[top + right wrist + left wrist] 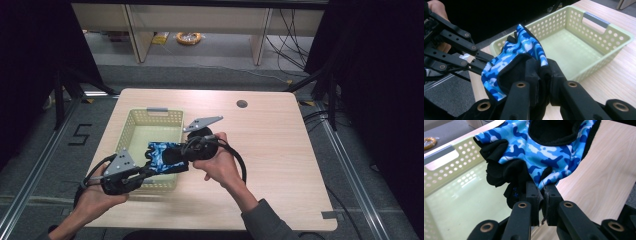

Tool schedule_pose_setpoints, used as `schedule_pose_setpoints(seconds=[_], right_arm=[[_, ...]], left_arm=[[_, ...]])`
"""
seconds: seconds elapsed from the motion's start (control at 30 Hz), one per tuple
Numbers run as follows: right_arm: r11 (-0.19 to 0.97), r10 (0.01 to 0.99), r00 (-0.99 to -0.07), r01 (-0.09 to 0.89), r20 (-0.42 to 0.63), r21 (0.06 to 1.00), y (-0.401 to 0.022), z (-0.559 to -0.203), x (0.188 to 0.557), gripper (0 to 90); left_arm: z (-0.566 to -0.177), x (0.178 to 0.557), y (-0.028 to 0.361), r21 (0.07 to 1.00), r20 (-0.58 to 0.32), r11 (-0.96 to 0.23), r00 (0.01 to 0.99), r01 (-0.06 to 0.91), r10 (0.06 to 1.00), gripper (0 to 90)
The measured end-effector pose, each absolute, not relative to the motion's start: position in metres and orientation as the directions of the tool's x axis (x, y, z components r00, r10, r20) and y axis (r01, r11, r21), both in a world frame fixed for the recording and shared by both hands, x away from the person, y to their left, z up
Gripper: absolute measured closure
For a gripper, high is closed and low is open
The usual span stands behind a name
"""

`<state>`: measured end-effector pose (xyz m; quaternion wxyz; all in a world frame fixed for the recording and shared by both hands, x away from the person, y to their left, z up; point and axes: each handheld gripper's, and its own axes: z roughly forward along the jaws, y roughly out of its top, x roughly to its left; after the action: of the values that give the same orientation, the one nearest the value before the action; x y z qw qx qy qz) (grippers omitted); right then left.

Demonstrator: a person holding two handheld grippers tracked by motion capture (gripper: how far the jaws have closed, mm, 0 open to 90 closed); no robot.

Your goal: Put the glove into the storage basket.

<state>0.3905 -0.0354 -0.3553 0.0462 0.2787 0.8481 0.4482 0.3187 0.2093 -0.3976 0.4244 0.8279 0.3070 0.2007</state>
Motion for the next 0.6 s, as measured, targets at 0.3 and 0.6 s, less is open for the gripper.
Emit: schedule_pose_setpoints(seconds=[0.3, 0.6], right_arm=[[0.440, 0.508, -0.834, 0.466, 0.215, 0.768, -0.004, -0.369, 0.411, 81.6], [0.443, 0.516, -0.821, 0.501, 0.246, 0.744, 0.016, -0.389, 0.429, 81.6]], left_arm=[[-0.406, 0.334, 0.238, 0.802, 0.072, -0.465, 0.712, 0.375, 0.699, 83.8], [-0.421, 0.346, 0.253, 0.794, 0.039, -0.447, 0.699, 0.412, 0.714, 83.8]])
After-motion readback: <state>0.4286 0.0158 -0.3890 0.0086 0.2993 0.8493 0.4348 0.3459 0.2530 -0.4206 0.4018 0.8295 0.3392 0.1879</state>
